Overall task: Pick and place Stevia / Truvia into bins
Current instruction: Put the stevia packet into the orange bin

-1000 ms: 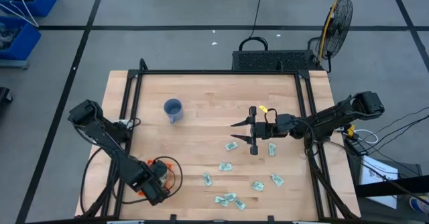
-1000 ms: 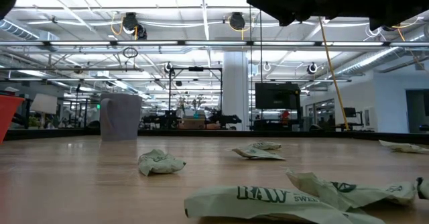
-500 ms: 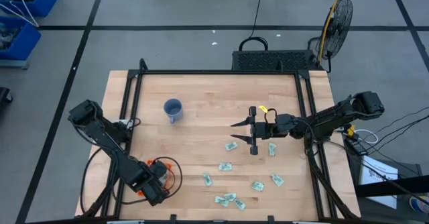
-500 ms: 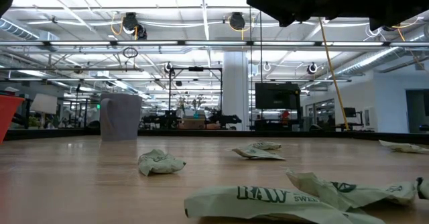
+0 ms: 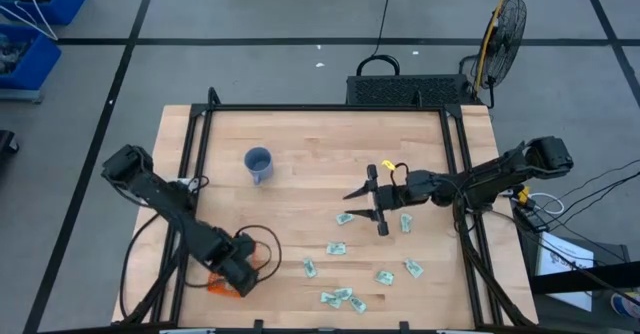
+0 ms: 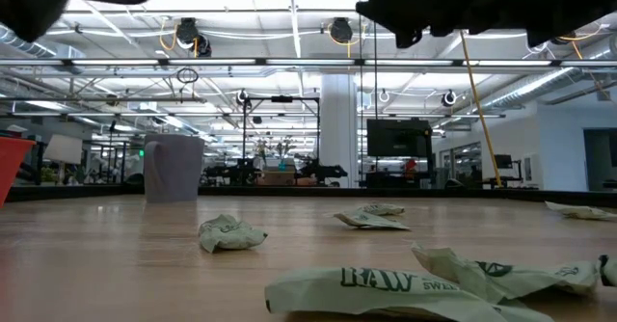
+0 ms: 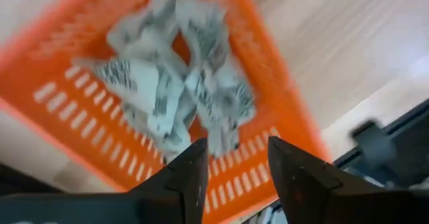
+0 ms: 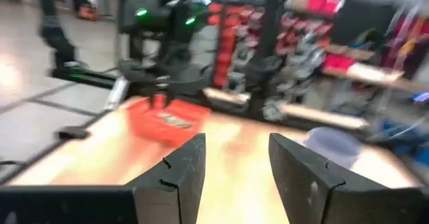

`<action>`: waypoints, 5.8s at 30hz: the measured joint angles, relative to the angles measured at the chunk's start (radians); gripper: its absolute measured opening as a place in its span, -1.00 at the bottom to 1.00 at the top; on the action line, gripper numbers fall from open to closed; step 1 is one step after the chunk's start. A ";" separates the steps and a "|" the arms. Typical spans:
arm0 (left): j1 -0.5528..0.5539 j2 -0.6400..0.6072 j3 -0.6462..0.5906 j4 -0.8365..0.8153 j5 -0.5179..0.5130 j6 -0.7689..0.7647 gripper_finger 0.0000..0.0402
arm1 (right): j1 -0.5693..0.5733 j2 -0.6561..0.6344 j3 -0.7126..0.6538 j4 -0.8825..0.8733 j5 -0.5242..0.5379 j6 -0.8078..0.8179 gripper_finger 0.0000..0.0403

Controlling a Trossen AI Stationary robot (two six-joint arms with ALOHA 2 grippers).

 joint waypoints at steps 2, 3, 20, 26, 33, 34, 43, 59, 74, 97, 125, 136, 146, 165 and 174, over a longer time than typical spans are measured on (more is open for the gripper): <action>0.036 -0.017 0.000 0.004 -0.010 0.038 -0.26 | -0.013 0.000 0.023 -0.079 -0.033 0.058 -0.22; 0.054 -0.025 0.000 0.009 -0.023 0.064 -0.28 | -0.020 0.000 0.036 -0.127 -0.044 0.080 -0.22; 0.218 -0.124 0.000 0.436 -0.786 0.865 -0.52 | -0.026 0.006 0.081 -0.538 -0.042 0.181 -0.22; 0.286 -0.124 0.001 0.467 -0.788 0.899 -0.52 | -0.016 -0.003 0.081 -0.744 0.032 0.352 -0.22; 0.324 -0.113 0.001 0.465 -0.773 0.912 -0.52 | -0.014 -0.047 0.081 -1.134 0.139 0.523 -0.22; 0.327 -0.114 0.001 0.468 -0.773 0.916 -0.52 | -0.009 -0.055 0.081 -1.178 0.138 0.545 -0.22; 0.330 -0.114 0.001 0.466 -0.773 0.997 -0.52 | 0.073 -0.099 0.066 -1.389 0.039 0.676 -0.22; 0.330 -0.114 0.001 0.467 -0.773 1.032 -0.52 | 0.108 -0.098 -0.063 -1.300 0.128 0.784 -0.28; 0.330 -0.114 0.001 0.467 -0.772 1.036 -0.52 | 0.108 -0.147 -0.116 -1.163 0.182 0.895 -0.96; 0.355 -0.115 0.001 0.489 -0.774 0.884 -0.52 | 0.108 0.213 -0.041 0.230 0.379 -0.254 -1.00; 0.413 0.001 0.000 0.519 -0.630 1.042 -0.52 | 0.107 0.540 0.339 0.103 0.583 -0.543 -1.00; 0.425 -0.006 0.000 0.531 -0.629 1.069 -0.52 | 0.108 0.540 0.339 0.066 0.582 -0.524 -1.00; 0.457 -0.006 0.000 0.578 -0.540 1.071 -0.52 | 0.109 0.539 0.338 0.117 0.475 -0.455 -1.00; 0.456 -0.006 0.000 0.578 -0.517 1.090 -0.91 | 0.106 0.539 0.338 0.128 0.478 -0.442 -0.75; 0.450 -0.006 0.000 0.512 -0.517 1.052 -0.96 | 0.108 0.539 0.339 0.114 0.485 -0.374 -0.25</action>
